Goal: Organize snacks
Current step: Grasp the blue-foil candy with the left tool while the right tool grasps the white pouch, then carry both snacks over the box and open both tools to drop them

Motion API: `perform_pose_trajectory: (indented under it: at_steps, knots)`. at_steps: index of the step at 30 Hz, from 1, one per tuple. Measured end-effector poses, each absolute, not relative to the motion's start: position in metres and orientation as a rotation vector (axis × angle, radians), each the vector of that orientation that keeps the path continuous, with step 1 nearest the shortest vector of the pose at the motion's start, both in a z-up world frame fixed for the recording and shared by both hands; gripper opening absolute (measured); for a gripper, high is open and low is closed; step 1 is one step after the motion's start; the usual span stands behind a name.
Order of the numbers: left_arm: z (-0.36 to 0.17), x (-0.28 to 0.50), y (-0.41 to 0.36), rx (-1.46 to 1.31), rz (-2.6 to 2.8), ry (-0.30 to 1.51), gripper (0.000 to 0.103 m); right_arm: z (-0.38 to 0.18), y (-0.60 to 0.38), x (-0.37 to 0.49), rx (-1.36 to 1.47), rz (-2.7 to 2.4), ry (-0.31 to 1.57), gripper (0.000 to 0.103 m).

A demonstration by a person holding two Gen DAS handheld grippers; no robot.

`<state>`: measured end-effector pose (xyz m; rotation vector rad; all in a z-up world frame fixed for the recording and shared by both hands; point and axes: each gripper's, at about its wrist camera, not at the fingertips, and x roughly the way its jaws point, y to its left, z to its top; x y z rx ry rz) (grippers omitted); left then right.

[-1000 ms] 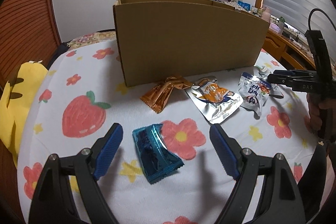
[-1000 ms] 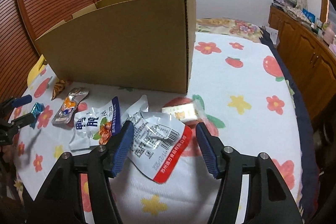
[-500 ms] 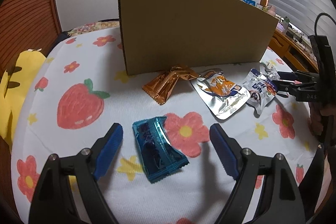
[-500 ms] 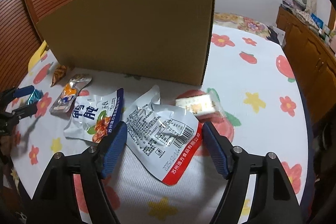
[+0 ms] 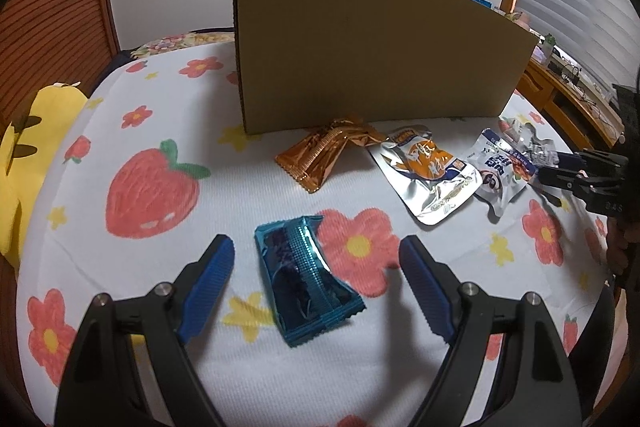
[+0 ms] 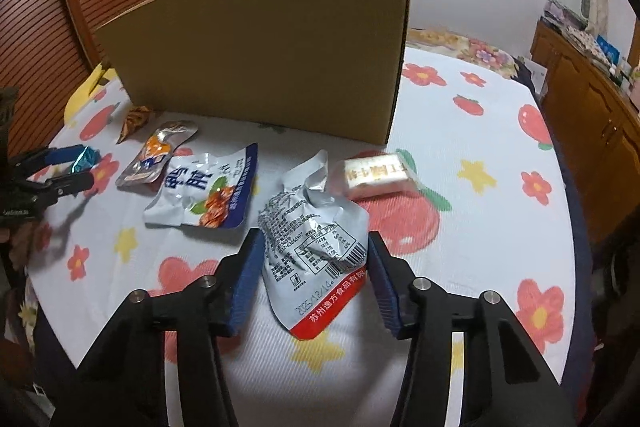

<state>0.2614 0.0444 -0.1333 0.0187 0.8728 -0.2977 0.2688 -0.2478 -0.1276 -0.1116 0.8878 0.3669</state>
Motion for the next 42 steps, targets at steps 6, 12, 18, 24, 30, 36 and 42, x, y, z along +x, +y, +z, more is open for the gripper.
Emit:
perform_pose_trajectory:
  at_steps: [6, 12, 18, 24, 30, 36, 42]
  knots:
    - [-0.129, 0.255, 0.042, 0.05, -0.277, 0.854, 0.085, -0.127, -0.246, 0.259, -0.126, 0.355, 0.866, 0.049]
    - [-0.128, 0.25, 0.046, 0.033, -0.278, 0.862, 0.078, -0.133, -0.252, 0.26, -0.079, 0.358, 0.867, 0.05]
    - [-0.129, 0.251, 0.054, -0.015, -0.268, 0.882, 0.044, -0.134, -0.255, 0.26, -0.058, 0.364, 0.866, 0.051]
    - [-0.128, 0.245, 0.05, 0.013, -0.283, 0.878, 0.023, -0.134, -0.254, 0.26, -0.057, 0.363, 0.863, 0.052]
    - [-0.12, 0.237, 0.042, 0.025, -0.296, 0.841, 0.023, -0.135, -0.254, 0.26, -0.057, 0.359, 0.861, 0.052]
    - [-0.107, 0.23, 0.034, 0.034, -0.32, 0.795, 0.023, -0.134, -0.255, 0.259, -0.054, 0.36, 0.856, 0.051]
    - [-0.098, 0.227, 0.028, 0.043, -0.331, 0.764, 0.023, -0.129, -0.26, 0.255, -0.025, 0.347, 0.842, 0.048]
